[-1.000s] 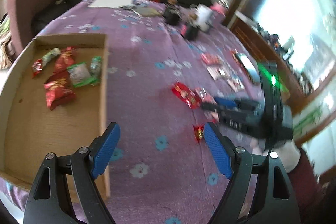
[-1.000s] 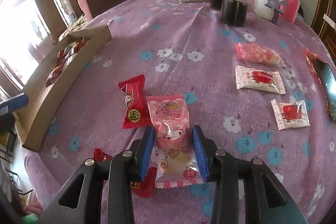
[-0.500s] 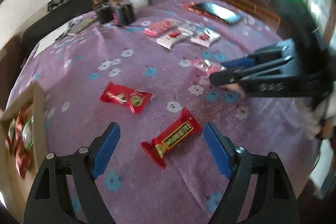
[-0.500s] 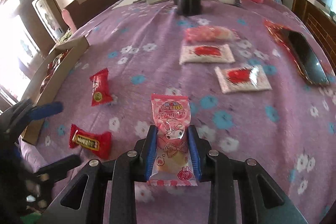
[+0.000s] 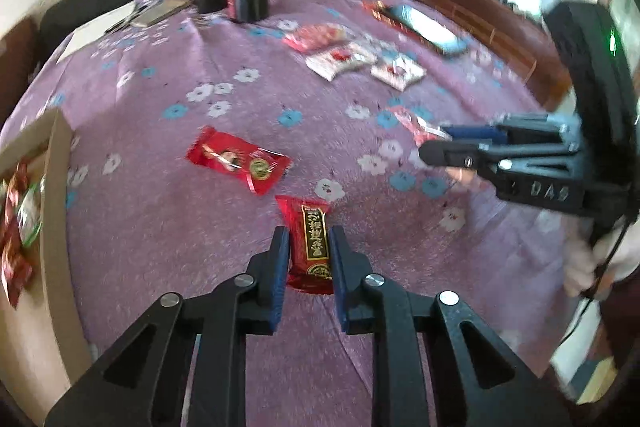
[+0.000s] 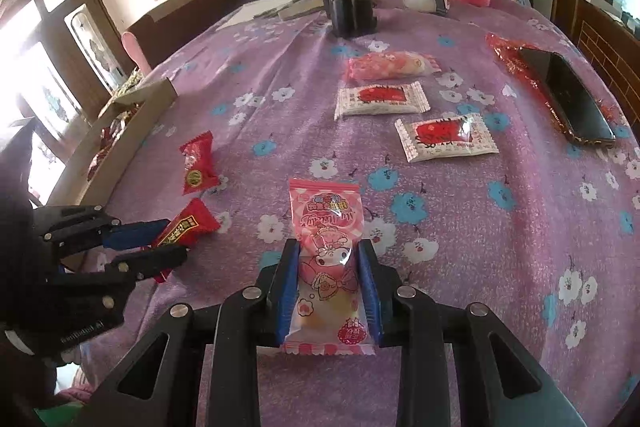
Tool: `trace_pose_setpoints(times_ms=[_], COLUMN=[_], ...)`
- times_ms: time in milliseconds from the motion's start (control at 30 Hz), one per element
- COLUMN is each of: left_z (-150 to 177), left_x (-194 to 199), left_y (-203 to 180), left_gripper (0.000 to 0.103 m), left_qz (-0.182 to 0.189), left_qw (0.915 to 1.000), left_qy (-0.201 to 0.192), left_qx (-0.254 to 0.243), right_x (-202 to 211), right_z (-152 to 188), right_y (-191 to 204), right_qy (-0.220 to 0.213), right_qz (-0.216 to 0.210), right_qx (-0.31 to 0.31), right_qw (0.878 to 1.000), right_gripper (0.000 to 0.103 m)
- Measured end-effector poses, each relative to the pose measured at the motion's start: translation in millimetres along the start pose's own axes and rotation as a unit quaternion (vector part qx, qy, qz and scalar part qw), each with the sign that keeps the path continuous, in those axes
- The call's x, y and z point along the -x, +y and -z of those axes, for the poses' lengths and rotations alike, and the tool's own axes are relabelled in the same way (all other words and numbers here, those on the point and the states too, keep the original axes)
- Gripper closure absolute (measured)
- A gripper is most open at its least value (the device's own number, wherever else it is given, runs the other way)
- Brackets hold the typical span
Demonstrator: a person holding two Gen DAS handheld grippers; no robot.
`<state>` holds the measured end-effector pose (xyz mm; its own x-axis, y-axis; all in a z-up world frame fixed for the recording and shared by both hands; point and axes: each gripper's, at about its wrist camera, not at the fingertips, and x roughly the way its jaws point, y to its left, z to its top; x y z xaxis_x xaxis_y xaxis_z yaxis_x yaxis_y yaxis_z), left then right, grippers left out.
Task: Organize snacks
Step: 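Grasp the pink character candy bag with the right gripper while the left grasps a red bar candy, then carry both held candies over the cardboard box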
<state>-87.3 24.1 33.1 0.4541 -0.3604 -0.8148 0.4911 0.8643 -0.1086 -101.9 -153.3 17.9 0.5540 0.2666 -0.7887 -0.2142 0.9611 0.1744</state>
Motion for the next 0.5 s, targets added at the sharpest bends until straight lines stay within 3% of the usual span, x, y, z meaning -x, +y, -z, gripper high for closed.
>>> trace_pose_setpoints(times_ms=[167,333,467,500], left_z=[1.5,10.1,13.3,14.1], left_x=[34.3,48.6,41.8,38.4], left_y=[24.6,45.9,44.2,44.0], left_gripper=[0.086,0.086,0.085,0.078], left_qz=[0.014,0.039,0.013,0.012], left_qw=[0.998,0.9944,0.9952,0.9946], left_qy=[-0.037,-0.047,-0.034,-0.03], left_qx=[0.05,0.086,0.091,0.098], right_x=[12.5,10.2,5.5,5.3], right_z=[-6.2,-15.2,-14.5,-13.6], right_y=[20.1,39.9,52.0,54.0], right_qy=[-0.015,-0.019,-0.012,-0.01], right_qz=[-0.006,-0.016,-0.016,-0.017], right_qx=[0.014,0.025,0.033,0.035], right_qw=[1.0,0.999,0.999,0.999], right_gripper=[0.074,0.074,0.074,0.074])
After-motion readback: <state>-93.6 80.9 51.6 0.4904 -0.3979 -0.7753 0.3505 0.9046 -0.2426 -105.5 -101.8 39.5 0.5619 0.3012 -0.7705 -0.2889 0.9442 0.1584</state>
